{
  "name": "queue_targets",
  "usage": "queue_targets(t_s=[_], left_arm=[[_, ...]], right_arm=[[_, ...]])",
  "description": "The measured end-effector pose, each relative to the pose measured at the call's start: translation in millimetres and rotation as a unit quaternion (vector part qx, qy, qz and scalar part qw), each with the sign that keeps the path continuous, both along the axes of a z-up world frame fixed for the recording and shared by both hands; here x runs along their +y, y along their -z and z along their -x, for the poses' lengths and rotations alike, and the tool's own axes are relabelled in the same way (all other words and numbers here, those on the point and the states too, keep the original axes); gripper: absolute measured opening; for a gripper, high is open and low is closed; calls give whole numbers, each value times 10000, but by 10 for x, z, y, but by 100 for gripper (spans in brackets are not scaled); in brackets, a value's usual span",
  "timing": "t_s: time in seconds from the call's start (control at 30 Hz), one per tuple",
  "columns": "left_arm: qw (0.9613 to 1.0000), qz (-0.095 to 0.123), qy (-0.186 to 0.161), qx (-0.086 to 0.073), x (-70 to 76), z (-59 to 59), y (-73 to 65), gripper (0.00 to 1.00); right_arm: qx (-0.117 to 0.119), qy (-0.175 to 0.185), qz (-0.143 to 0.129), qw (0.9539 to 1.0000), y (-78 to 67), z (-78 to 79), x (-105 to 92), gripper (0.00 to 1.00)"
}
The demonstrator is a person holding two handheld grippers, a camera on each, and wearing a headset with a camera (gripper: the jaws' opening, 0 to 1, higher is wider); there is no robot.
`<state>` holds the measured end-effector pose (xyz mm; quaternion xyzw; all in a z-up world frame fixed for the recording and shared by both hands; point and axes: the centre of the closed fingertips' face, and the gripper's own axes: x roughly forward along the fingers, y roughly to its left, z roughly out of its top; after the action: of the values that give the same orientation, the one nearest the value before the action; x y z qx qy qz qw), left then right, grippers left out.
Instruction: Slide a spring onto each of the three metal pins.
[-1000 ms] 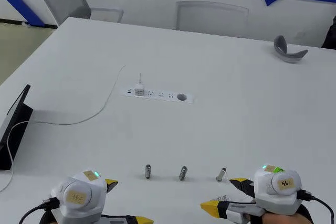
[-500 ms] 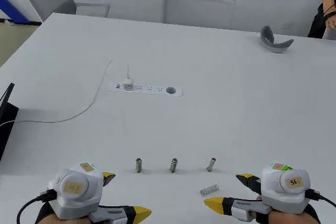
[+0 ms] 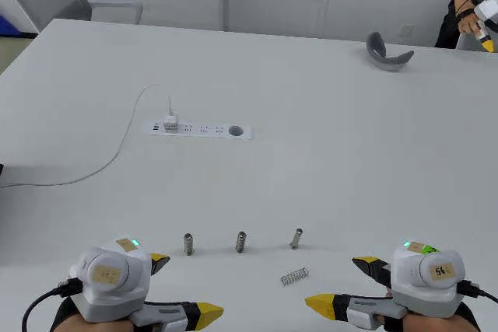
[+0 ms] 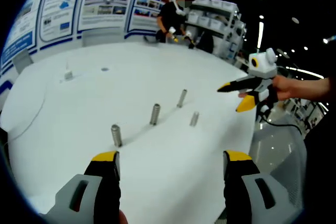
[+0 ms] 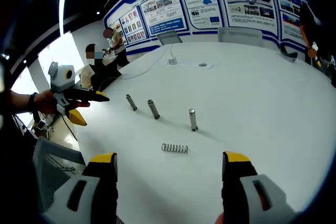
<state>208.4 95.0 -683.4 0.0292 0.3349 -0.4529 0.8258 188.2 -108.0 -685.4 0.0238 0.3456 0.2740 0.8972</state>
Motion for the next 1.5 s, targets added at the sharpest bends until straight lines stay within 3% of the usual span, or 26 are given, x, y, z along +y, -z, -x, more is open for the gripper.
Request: queue_targets(t_s=[1.07, 1.5], left_arm=[[9981, 47, 609, 54, -674, 5, 30, 80], [9964, -13, 841, 84, -898, -19, 98, 79]], right_arm=[[33, -107, 175, 9998, -5, 227, -254, 87], [145, -269, 148, 9994, 46, 320, -147, 90]])
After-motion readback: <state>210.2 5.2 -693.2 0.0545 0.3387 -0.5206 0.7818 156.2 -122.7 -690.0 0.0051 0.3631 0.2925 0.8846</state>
